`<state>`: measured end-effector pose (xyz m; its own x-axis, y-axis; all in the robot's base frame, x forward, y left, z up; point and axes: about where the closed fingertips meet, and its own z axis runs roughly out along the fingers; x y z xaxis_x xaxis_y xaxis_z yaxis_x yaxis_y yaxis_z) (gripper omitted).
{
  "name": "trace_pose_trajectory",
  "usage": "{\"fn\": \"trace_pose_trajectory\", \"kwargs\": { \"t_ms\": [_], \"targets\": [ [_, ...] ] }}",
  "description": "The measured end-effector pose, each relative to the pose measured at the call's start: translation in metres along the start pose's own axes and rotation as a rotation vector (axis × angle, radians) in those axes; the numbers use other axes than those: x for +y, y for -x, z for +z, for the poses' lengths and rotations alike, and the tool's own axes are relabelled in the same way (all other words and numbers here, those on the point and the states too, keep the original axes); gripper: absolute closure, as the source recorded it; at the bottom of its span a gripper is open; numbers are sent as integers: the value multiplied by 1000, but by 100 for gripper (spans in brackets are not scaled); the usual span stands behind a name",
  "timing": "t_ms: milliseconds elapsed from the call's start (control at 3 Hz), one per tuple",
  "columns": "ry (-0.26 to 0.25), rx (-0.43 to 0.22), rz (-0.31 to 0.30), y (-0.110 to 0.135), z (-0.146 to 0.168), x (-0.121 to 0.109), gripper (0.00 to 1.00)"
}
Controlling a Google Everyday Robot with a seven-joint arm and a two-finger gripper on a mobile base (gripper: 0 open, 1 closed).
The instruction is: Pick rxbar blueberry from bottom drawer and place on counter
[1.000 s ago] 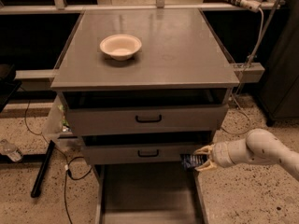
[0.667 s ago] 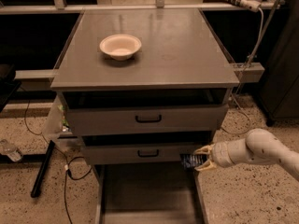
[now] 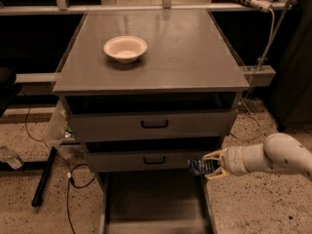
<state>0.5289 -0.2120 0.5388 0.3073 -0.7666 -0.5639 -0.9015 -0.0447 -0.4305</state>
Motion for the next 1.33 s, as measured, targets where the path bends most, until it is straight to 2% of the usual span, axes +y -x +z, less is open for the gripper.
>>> {"fn": "trace_pose_trajectory", "kwargs": {
  "t_ms": [333,667,1000,1333],
  "targets": [
    [-45,4,-144,62,-55,-13,100],
    [-85,12,-247,115,-106,-45,100],
    [-113,19,-313,160,-150,-87,100],
    [-183,24,-324,192,-200,-146,100]
  ]
}}
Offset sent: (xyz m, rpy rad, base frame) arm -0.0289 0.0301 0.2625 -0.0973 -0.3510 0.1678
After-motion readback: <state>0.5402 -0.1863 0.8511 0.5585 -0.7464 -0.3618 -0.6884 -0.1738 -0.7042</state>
